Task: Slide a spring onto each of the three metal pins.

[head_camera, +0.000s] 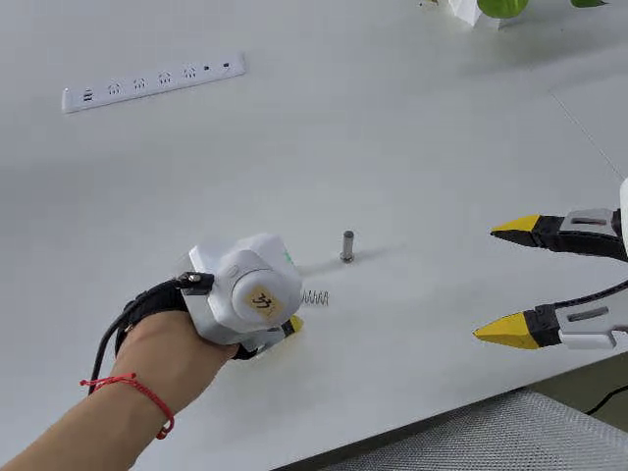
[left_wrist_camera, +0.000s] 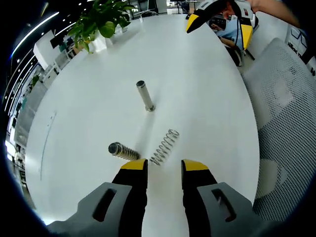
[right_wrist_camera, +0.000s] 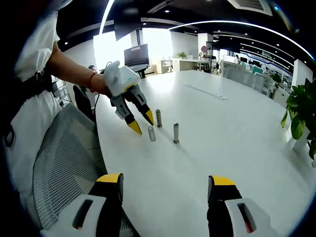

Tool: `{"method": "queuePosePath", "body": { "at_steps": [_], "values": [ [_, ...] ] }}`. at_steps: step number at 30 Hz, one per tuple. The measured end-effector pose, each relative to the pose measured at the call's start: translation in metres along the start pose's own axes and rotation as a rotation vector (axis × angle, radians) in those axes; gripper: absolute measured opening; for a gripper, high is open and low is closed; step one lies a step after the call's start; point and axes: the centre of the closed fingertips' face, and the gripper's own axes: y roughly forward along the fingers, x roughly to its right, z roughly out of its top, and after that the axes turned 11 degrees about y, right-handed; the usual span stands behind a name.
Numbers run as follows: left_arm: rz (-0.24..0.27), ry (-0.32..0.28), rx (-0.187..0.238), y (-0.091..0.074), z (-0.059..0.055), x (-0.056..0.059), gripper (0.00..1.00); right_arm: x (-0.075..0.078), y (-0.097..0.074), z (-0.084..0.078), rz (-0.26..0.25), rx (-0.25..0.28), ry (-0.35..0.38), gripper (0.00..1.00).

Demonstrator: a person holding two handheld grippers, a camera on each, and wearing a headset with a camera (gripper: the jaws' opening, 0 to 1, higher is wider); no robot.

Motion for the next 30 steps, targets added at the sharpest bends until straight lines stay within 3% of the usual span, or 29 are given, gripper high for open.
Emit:
{"method": "queuePosePath", "body": {
  "at_steps": [12, 16, 21, 30],
  "values": [
    [-0.022, 0.017, -0.007, 0.002, 0.002, 0.008, 0.15, 0.000, -0.002, -0.003, -0.018, 0.028, 0.025, 0.66],
    [-0.032, 0.026, -0.027, 0.002, -0.002, 0.013, 0.08, 0.001, -0.003, -0.004, -0.021, 0.032, 0.029, 0.66],
    [-0.039, 0.026, -0.035, 0.004, -0.003, 0.016, 0.07, 0.003, -0.004, -0.004, -0.024, 0.034, 0.031, 0.66],
    [-0.042, 0.084, -0.050, 0.005, -0.002, 0.016, 0.07, 0.003, -0.005, -0.006, -0.017, 0.030, 0.034, 0.68]
  ]
}}
